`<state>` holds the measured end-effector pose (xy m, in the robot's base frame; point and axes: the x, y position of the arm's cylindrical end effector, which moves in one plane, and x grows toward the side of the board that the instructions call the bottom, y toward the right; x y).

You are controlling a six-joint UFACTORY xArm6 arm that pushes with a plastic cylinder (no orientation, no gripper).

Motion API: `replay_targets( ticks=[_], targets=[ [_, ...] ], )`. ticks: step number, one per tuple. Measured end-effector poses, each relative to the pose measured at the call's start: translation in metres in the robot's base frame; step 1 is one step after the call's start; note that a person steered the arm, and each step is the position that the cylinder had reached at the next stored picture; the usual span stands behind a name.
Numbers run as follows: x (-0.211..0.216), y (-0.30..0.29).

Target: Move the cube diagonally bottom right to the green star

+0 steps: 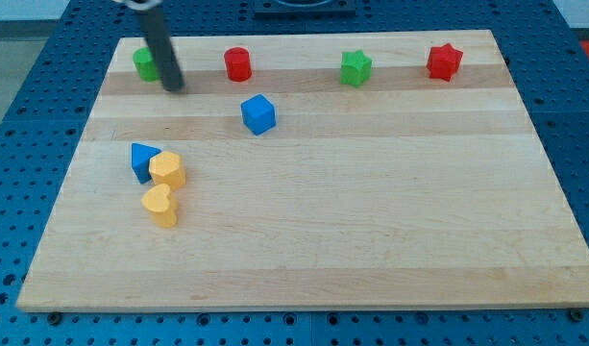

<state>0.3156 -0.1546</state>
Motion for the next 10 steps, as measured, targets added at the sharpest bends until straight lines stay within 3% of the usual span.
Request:
replay_targets(
  ticks=[2,3,4,5,6,8,9,10],
  targets=[
    [0.087,0.114],
    [0.106,0.195],
    [0.124,0.222],
    [0.120,0.172],
    [0.143,0.167],
    [0.162,0.281],
    [0.189,0.246],
    [0.218,0.272]
  ],
)
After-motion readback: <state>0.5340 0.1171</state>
